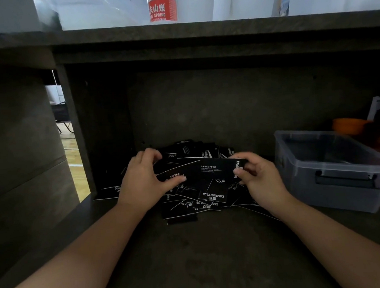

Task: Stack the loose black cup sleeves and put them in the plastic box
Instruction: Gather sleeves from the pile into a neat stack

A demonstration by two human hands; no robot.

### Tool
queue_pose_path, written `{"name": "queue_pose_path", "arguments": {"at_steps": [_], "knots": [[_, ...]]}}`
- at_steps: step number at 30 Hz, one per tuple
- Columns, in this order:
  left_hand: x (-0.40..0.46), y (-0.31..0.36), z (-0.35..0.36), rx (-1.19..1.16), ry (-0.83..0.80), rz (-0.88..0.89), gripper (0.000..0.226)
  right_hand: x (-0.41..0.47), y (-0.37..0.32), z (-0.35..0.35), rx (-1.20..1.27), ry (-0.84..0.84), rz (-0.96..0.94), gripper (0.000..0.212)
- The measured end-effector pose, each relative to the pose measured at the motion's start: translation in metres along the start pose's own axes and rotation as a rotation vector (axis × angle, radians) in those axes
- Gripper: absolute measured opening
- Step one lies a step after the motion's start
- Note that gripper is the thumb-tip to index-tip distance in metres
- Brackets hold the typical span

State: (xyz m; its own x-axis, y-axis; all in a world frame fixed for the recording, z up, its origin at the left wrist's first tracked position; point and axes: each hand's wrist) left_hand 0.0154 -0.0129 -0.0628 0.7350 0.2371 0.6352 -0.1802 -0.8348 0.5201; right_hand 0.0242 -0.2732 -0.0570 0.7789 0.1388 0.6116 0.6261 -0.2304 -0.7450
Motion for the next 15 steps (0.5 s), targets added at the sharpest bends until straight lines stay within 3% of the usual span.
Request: {"name": "queue_pose_path", "arguments": {"at_steps": [5, 10, 15], "knots": [[-0.005, 0.017, 0.001, -0.038, -0.036, 0.099, 0.065, -0.001, -0.004, 0.005, -0.017, -0.043, -0.043, 0.033], [-0.003, 0.019, 0.006, -0.048, 0.014, 0.195, 0.087, -0.002, -0.003, 0.011, -0.113, -0.099, -0.081, 0.032], [-0.004, 0.015, 0.001, -0.067, -0.124, 0.282, 0.041, -0.003, -0.003, 0.014, -0.142, -0.096, -0.114, 0.026]]}}
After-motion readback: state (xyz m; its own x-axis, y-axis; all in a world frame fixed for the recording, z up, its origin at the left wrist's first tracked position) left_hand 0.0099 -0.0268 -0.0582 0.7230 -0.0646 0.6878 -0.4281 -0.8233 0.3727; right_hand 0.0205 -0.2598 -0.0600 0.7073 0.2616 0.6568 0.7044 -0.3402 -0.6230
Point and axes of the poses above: each hand's wrist, its own x-axis towards the middle knuckle, its own z-axis out of the palm, y = z × x, and after that the axes turned 9 degrees about -z, right-handed
